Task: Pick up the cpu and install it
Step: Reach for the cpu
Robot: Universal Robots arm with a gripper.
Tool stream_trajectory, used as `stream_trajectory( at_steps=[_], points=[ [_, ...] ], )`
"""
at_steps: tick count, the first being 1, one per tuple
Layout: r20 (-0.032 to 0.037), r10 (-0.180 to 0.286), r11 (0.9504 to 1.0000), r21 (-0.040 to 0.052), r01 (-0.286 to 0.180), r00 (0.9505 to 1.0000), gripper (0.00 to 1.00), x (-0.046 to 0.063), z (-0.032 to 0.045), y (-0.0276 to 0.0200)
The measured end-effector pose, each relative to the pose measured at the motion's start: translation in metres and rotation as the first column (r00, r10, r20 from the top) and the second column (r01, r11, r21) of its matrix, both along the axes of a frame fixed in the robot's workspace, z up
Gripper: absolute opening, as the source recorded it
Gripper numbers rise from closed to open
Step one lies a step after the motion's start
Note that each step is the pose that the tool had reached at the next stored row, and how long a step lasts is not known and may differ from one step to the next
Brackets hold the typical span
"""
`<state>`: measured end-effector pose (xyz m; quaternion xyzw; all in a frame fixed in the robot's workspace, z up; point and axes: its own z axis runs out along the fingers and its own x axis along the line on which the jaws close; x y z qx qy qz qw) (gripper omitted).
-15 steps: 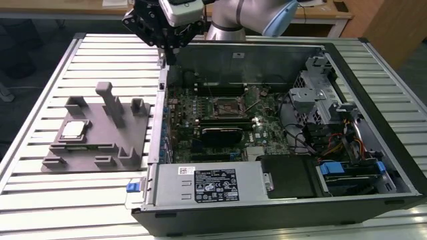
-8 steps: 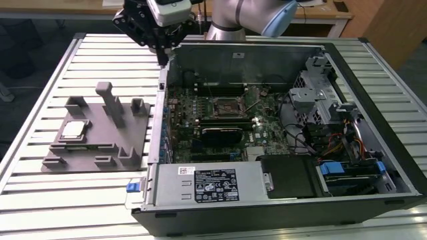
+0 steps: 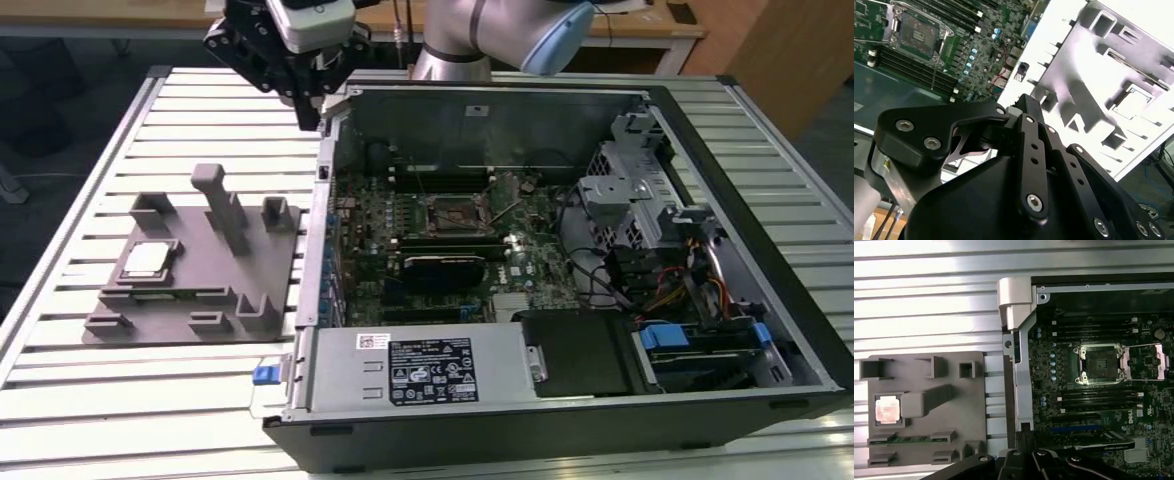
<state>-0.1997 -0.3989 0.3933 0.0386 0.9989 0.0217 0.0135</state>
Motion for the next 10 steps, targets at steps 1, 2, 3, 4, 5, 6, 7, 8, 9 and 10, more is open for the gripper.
stream_trajectory(
  at_steps=[1, 2, 3, 4, 5, 6, 7, 8, 9, 10],
  points=[
    [0.0, 0.0, 1.0, 0.0, 0.0, 1.0, 0.11, -0.002, 0.0, 0.0],
    [0.0, 0.0, 1.0, 0.0, 0.0, 1.0, 0.11, -0.004, 0.0, 0.0],
    [-0.0001, 0.0, 1.0, -0.0001, 0.0, 1.0, 0.11, -0.005, 0.0, 0.0],
    [0.0, 0.0, 1.0, -0.0001, 0.0, 1.0, 0.11, -0.007, 0.0, 0.0],
    [0.0, -0.001, 1.0, 0.0, 0.001, 1.0, 0.11, -0.009, 0.0, 0.0],
    [0.0, -0.001, 1.0, -0.0001, 0.001, 1.0, 0.11, -0.011, 0.0, 0.0],
    [0.0001, -0.001, 1.0, 0.0, 0.001, 1.0, 0.11, -0.013, 0.0, 0.0],
    [0.0, -0.001, 1.0, 0.0, 0.001, 1.0, 0.11, -0.014, 0.0, 0.0],
    [0.0001, -0.001, 1.0, 0.0, 0.001, 1.0, 0.11, -0.016, 0.0, 0.0],
    [0.0001, -0.001, 1.0, 0.0, 0.001, 1.0, 0.11, -0.017, 0.0, 0.0]
  ],
)
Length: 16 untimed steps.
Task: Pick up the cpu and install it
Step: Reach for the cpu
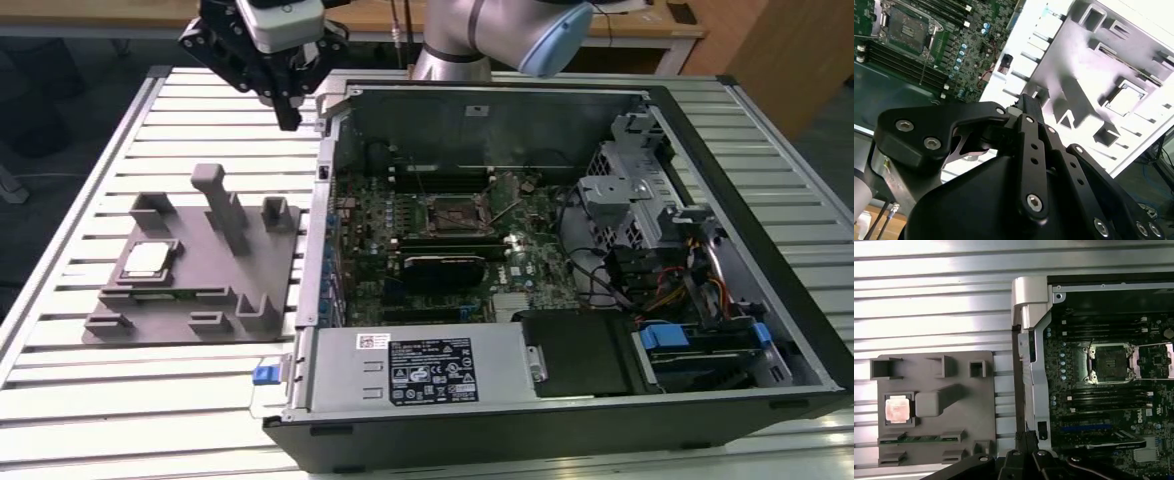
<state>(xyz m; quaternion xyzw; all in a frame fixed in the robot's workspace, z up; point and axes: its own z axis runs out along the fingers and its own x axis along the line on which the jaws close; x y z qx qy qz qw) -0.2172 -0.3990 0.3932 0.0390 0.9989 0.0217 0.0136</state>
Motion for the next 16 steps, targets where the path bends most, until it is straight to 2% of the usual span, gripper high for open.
stream_trajectory(
  at_steps=[16],
  points=[
    [0.0005, -0.001, 1.0, 0.0, 0.001, 1.0, 0.11, -0.034, -0.0006, 0.0]
  ],
)
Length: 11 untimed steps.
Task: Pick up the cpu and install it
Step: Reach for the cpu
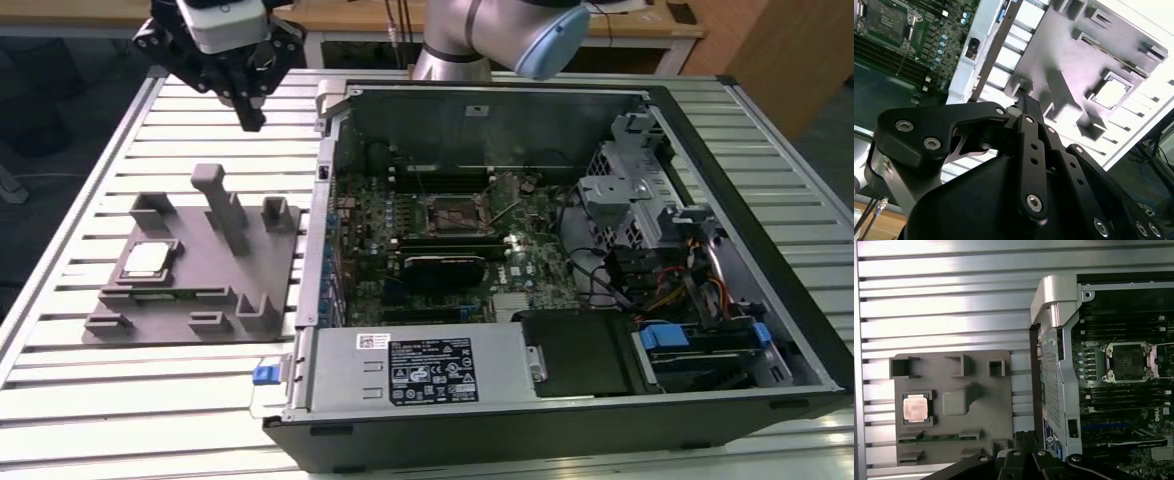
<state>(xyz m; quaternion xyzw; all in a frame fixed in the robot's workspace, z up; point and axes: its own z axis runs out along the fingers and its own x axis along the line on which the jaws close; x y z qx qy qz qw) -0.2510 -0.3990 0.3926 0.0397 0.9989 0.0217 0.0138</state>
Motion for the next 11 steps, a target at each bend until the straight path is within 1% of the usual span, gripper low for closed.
stream_trajectory(
  at_steps=[11],
  points=[
    [0.0001, -0.001, 1.0, -0.0001, 0.001, 1.0, 0.11, -0.026, -0.0022, 0.0001]
  ],
)
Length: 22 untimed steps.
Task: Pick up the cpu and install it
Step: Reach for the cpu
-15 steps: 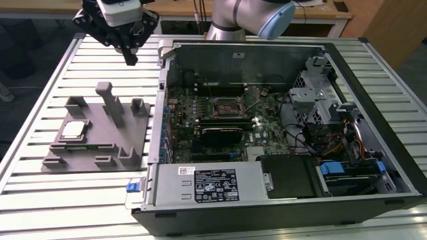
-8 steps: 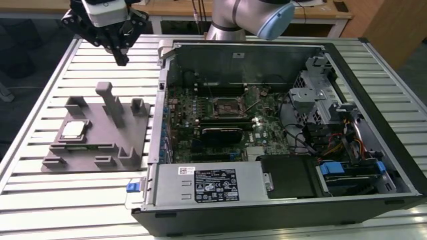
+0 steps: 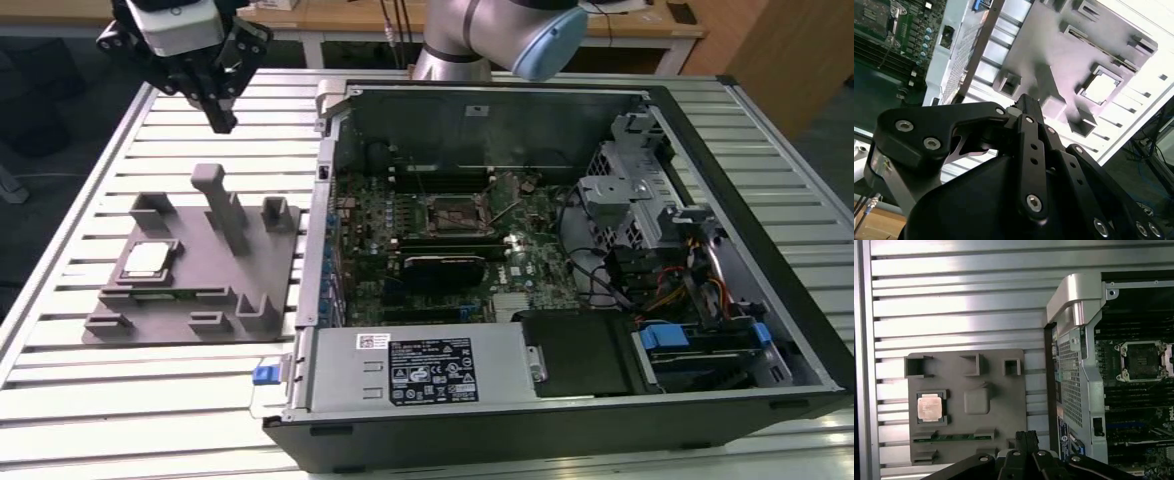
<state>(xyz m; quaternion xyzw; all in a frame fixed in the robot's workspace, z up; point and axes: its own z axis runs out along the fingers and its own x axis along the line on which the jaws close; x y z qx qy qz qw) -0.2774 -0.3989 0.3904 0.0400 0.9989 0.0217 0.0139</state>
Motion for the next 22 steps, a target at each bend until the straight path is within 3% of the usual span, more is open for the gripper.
stream_trajectory(
  at_steps=[22],
  points=[
    [0.0003, 0.0, 1.0, 0.0001, 0.0, 1.0, 0.11, -0.038, -0.0087, 0.0023]
  ],
)
